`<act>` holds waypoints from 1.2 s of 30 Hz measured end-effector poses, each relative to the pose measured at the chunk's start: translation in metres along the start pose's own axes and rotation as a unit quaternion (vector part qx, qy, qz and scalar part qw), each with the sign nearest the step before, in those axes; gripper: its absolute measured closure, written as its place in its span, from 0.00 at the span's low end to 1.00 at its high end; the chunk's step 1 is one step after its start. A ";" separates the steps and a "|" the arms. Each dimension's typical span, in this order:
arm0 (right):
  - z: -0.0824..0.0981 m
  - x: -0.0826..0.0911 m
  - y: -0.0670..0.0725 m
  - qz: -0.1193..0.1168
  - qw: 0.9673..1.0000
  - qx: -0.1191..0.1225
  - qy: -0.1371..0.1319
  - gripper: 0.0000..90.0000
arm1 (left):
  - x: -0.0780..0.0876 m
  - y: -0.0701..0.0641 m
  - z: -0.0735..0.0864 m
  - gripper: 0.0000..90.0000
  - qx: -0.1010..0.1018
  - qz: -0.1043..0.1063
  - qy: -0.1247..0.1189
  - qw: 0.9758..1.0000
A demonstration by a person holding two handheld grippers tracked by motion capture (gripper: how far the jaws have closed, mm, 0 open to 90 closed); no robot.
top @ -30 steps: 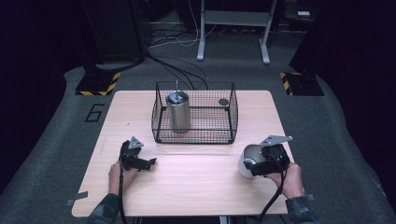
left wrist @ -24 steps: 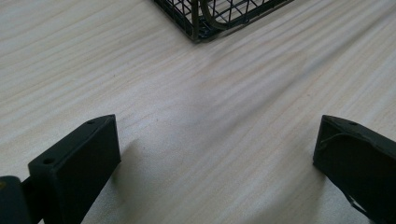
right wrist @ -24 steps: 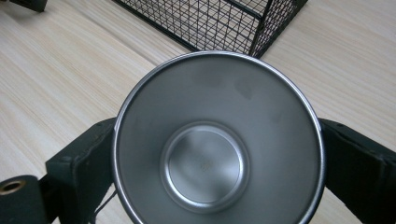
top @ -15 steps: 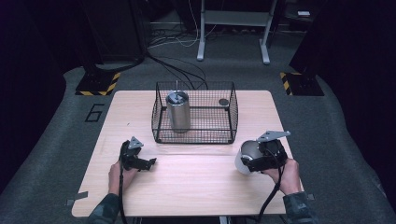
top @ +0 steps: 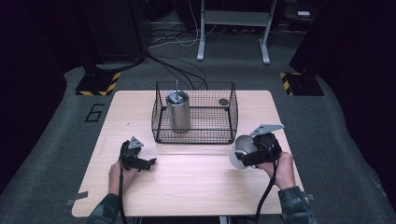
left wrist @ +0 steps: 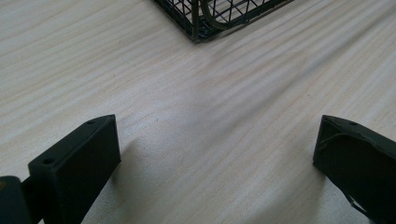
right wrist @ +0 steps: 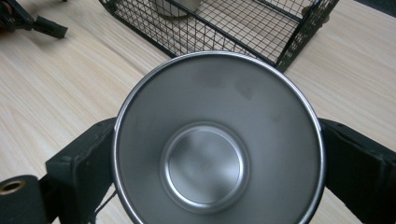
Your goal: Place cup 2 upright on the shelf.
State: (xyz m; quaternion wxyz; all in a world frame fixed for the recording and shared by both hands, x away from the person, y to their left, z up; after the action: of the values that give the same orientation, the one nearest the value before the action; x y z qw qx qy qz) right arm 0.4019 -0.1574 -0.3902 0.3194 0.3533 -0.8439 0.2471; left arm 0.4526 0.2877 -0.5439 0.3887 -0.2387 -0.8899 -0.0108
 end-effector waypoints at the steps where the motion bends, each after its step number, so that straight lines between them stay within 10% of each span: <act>1: -0.002 0.000 0.000 -0.002 1.000 0.002 0.000 0.06 | 0.000 0.000 0.000 0.00 0.000 0.000 0.000 1.000; 36: -0.070 -0.012 -0.005 -0.013 0.999 0.030 -0.014 0.06 | 0.000 0.000 0.000 0.00 0.005 -0.001 0.002 1.000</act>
State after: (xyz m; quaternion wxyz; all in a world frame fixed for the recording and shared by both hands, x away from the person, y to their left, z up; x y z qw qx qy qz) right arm 0.4374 -0.1102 -0.3505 0.2996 0.3773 -0.8359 0.2630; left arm 0.4524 0.2874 -0.5439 0.3916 -0.2360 -0.8893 -0.0075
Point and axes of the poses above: each handheld gripper's, and its own axes: x roughly backward along the jaws, z roughly out of its underside, y roughly to its left, the point moved 2 cm from there along -x, roughly forward along the jaws, and after that the axes turned 15 degrees about x, right-handed, at the moved point
